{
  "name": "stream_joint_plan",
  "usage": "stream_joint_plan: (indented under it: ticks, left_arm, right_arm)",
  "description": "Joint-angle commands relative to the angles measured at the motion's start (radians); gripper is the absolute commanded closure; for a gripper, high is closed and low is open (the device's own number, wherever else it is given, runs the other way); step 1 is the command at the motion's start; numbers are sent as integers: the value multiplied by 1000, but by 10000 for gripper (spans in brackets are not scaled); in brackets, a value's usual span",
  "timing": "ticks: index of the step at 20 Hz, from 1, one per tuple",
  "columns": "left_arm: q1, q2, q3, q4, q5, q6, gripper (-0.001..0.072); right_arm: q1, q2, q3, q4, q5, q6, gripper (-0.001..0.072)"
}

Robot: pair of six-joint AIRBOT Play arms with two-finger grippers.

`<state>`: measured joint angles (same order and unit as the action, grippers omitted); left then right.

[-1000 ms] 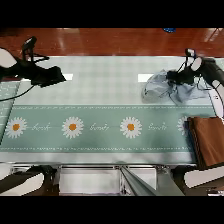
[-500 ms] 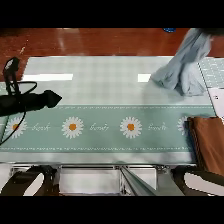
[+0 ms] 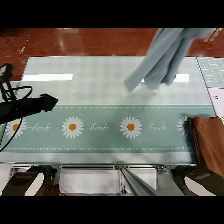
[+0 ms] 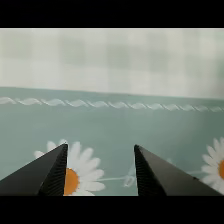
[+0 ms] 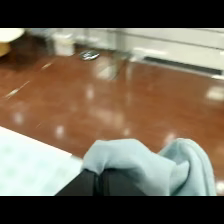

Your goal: Fold the shirts.

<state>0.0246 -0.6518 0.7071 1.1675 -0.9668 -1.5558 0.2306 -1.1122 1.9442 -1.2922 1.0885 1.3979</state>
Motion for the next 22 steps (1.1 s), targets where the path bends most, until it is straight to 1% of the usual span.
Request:
stream_joint_plan:
  ticks: [1,2,4,5,8,10,13,14,15,16,17,19,20,22]
  left_arm:
    - [89,3,-2,28,-2,0,198]
    - [113,3,-3,28,-18,0,198]
    - [133,3,-3,28,-55,0,198]
    - [130,3,-3,28,-63,0,198]
    - [131,3,-3,21,-64,0,198]
    - [131,3,-3,21,-66,-1,198]
    - [130,3,-21,13,-66,-1,198]
    - [130,3,-33,10,-66,0,198]
    - [130,3,-49,3,-67,0,198]
    - [130,3,-69,-3,-67,-1,198]
    - [130,3,-89,-9,-69,-1,198]
    - [130,3,-121,-35,-92,-1,198]
    - [130,3,-134,-50,-91,0,198]
    - [131,3,-132,-13,-92,3,198]
  right_arm:
    - [166,16,-52,7,161,-7,693]
    - [208,16,-114,11,169,5,692]
    - [290,12,-280,51,124,23,693]
    - [328,3,-373,89,76,23,693]
    - [424,-82,-638,212,-144,23,692]
    - [446,-195,-718,283,-254,46,692]
    - [446,-373,-722,441,-326,42,690]
    - [444,-409,-722,478,-338,42,595]
    - [437,-431,-722,501,-335,41,344]
    - [426,-432,-721,496,-326,37,304]
    - [399,-420,-714,492,-293,32,304]
    - [304,-364,-671,468,-183,28,305]
    - [245,-319,-654,467,-135,16,305]
    - [94,-189,-650,430,-86,-13,305]
